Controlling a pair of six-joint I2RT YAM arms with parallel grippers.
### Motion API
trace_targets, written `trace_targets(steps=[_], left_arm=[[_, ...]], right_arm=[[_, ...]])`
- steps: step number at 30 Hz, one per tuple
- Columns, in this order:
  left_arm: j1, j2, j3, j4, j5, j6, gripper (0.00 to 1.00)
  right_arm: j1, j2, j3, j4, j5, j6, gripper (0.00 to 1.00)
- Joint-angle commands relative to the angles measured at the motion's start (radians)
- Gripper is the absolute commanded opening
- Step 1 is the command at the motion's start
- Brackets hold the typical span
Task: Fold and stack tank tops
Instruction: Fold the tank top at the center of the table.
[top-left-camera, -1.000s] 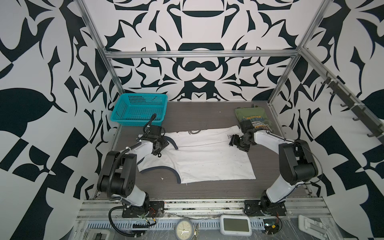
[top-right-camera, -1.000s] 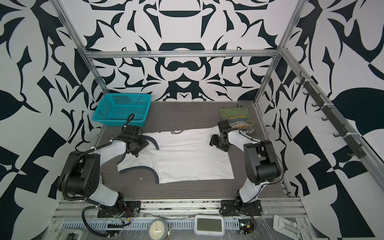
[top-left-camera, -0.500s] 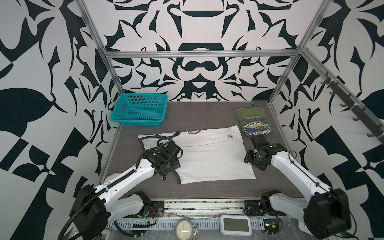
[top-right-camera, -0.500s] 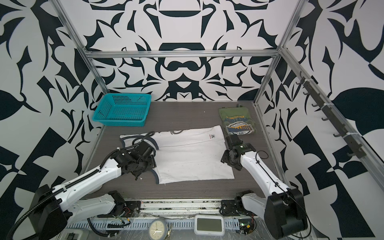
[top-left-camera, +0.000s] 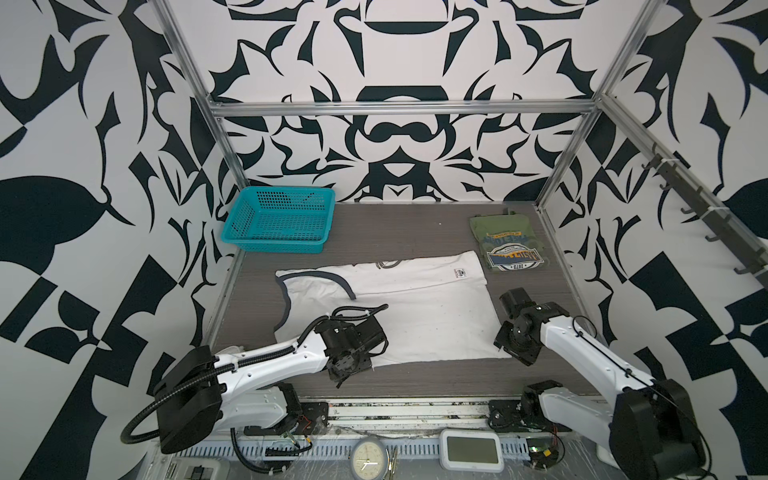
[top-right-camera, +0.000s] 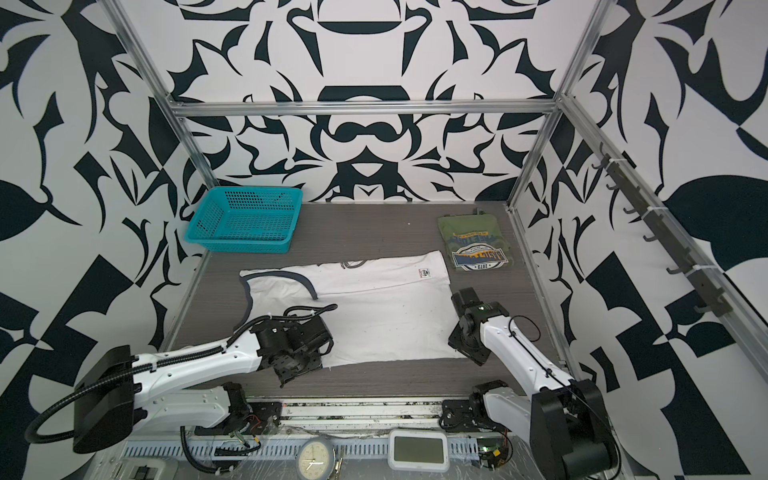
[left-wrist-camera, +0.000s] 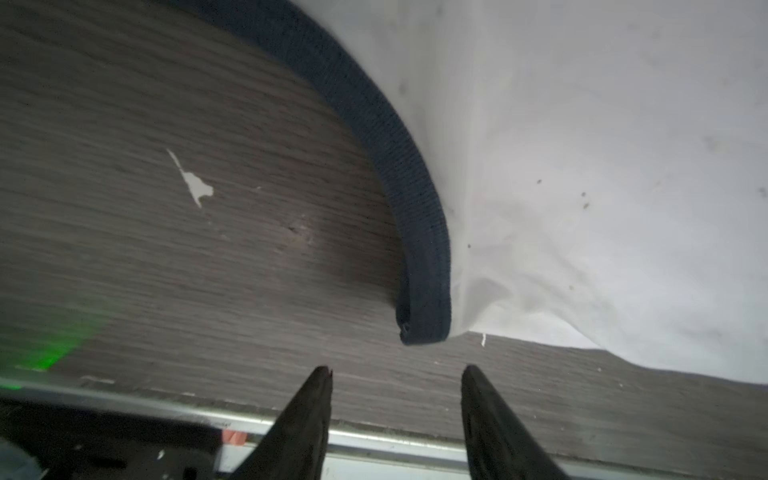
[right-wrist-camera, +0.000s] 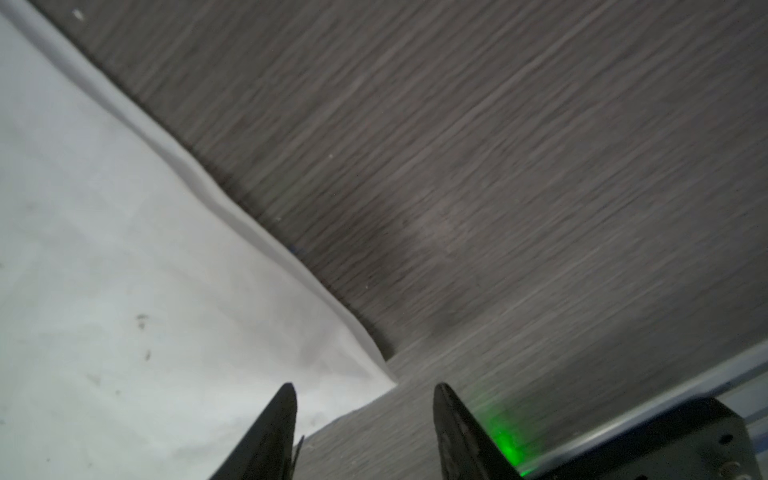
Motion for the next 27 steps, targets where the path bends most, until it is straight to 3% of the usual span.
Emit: trace_targets(steps=[1,14,18,22,27], left_arm=[[-0.003,0.039,-0.014,0.059,0.011,-0.025,0.54],[-0.003,0.184,-0.032,0.114,0.020,-0.013,0.48],[-0.003,0.206,-0.037,0.136,0.034,-0.011,0.40],[-0.002,0.211,-0.035,0.135,0.032,-0.005,0.34],[-0.002,0.196,-0.020,0.121,0.006,0.003,0.25]], right_arm=[[0.005,0.003,-0.015,0.014,0.018,0.026,0.55],[0.004,0.068,-0.011,0.084,-0.014,0.022,0.44],[0.003,0.083,-0.016,0.113,-0.047,0.018,0.34],[0.004,0.106,-0.013,0.123,-0.053,0.016,0.31],[0.005,0.128,-0.013,0.141,-0.058,0.009,0.16]])
